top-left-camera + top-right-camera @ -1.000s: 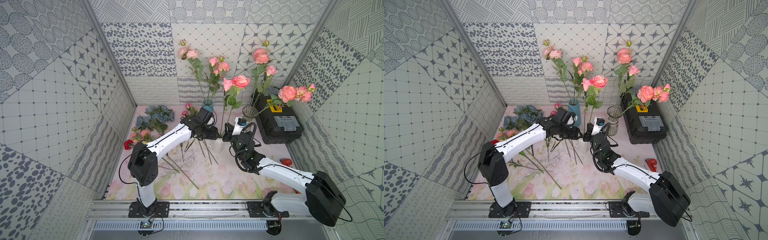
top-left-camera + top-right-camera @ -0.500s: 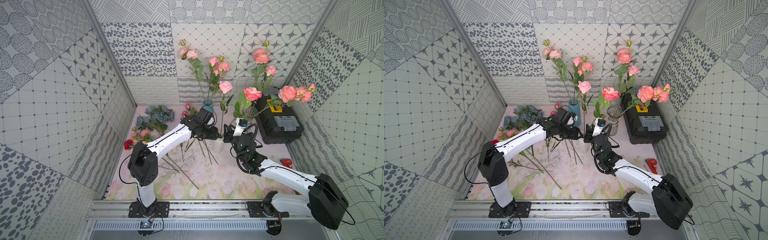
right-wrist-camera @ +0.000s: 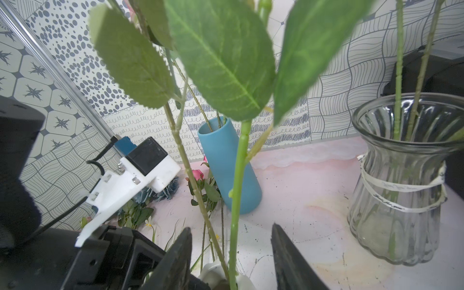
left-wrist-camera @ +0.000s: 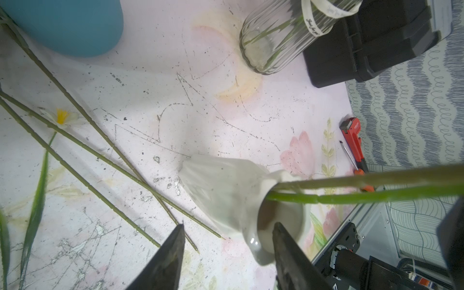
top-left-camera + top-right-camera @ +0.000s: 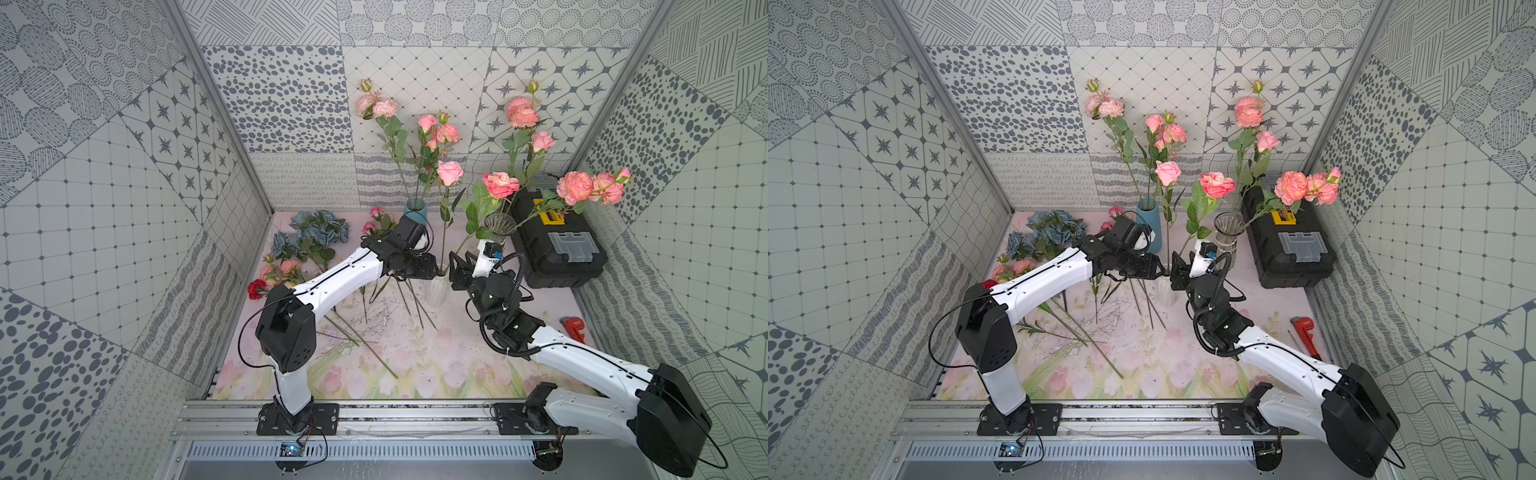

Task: Place the pink flowers into the vase
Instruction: Pick up the flower at the center of the board.

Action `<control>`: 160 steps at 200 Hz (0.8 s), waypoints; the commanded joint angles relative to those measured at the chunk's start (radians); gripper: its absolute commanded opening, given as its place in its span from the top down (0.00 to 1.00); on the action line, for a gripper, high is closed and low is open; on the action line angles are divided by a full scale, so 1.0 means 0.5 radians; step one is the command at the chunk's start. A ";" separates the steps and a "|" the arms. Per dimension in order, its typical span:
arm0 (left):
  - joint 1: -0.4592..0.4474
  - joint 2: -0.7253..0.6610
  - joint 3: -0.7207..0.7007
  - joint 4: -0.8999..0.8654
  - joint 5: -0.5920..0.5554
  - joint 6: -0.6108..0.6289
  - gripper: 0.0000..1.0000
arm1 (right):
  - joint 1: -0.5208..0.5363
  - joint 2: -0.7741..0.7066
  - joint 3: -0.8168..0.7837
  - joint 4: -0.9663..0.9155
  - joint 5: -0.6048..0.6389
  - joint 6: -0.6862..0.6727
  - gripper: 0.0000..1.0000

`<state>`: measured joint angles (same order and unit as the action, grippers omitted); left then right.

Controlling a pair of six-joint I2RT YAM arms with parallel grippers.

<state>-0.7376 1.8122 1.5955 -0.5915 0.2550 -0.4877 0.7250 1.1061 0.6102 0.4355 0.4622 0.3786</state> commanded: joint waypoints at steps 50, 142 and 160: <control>-0.007 -0.022 0.040 -0.014 -0.011 0.056 0.44 | 0.090 -0.298 0.057 -0.448 -0.047 -0.162 0.44; -0.007 0.008 0.104 -0.037 -0.033 0.074 0.44 | 0.092 -0.577 0.197 -1.162 0.053 -0.197 0.44; -0.007 0.009 0.104 -0.035 -0.038 0.074 0.44 | 0.091 -0.617 0.198 -1.219 0.104 -0.216 0.44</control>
<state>-0.7376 1.8122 1.6321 -0.5945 0.2520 -0.4801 0.7685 0.8318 0.6827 -0.1062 0.4656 0.2939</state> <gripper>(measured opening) 0.558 0.561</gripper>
